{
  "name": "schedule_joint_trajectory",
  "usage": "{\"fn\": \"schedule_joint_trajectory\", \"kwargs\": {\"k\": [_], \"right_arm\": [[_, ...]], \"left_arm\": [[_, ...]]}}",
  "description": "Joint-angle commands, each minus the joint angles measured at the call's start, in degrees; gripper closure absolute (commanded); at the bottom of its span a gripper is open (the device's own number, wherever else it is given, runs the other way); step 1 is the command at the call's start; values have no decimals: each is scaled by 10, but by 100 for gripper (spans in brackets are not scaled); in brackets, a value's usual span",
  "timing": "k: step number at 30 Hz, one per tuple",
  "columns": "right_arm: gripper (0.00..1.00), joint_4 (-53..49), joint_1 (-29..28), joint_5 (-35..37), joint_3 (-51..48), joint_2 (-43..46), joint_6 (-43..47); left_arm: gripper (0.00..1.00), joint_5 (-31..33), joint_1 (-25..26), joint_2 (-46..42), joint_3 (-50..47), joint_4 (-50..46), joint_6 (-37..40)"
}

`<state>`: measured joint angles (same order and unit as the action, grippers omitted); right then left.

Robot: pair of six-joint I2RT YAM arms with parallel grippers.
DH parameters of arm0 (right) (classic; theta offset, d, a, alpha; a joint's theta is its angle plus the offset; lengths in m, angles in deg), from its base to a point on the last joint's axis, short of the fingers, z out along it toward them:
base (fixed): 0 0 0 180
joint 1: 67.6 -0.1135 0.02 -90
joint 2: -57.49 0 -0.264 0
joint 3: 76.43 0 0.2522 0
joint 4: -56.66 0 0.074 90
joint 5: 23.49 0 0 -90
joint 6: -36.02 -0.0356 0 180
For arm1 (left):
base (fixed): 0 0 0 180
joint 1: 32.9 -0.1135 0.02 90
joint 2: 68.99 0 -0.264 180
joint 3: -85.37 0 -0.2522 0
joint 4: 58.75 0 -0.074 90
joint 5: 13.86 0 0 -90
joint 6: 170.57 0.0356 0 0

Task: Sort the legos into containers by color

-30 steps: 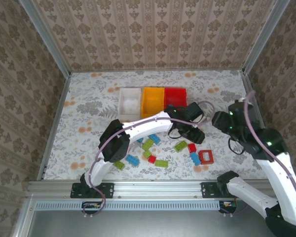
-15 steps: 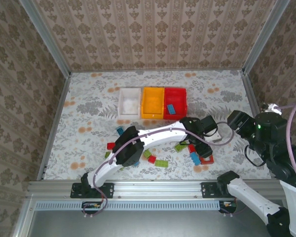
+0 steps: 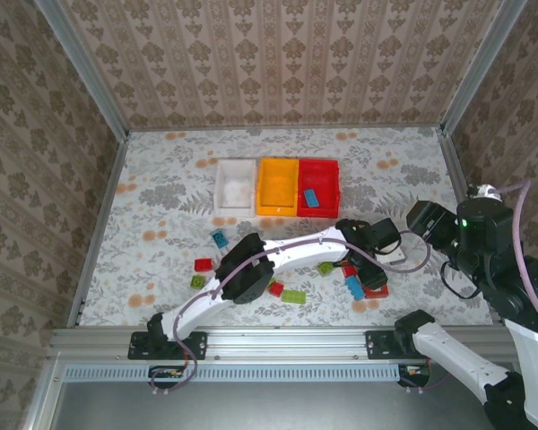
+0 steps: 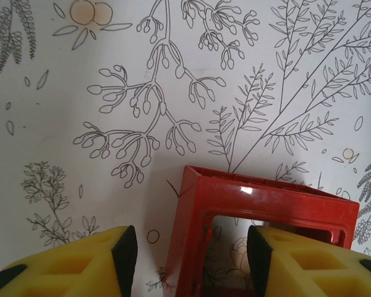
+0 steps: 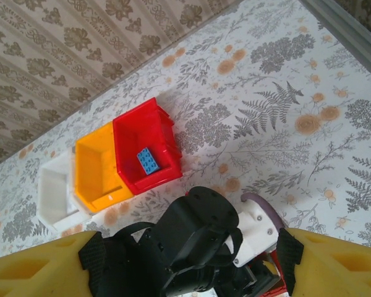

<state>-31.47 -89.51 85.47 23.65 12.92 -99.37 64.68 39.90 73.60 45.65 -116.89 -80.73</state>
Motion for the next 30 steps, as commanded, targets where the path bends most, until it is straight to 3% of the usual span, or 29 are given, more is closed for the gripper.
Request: {"fn": "schedule_joint_trajectory", "kwargs": {"k": [1,9,18,25,30], "right_arm": [[24,-17,-1,-15,11,-5,5],[24,-18,-1,-17,8,-6,7],[25,-15,-1,-18,0,-9,10],[25,-7,-1,-14,13,-25,37],[28,17,-1,-21,20,-42,73]], "left_arm": [[54,9,4,17,23,-6,8],[75,10,3,23,22,-5,-3],[90,33,-4,8,37,-2,-28],[99,108,-36,-62,35,-3,-73],[99,149,-86,-150,-31,-4,-93]]}}
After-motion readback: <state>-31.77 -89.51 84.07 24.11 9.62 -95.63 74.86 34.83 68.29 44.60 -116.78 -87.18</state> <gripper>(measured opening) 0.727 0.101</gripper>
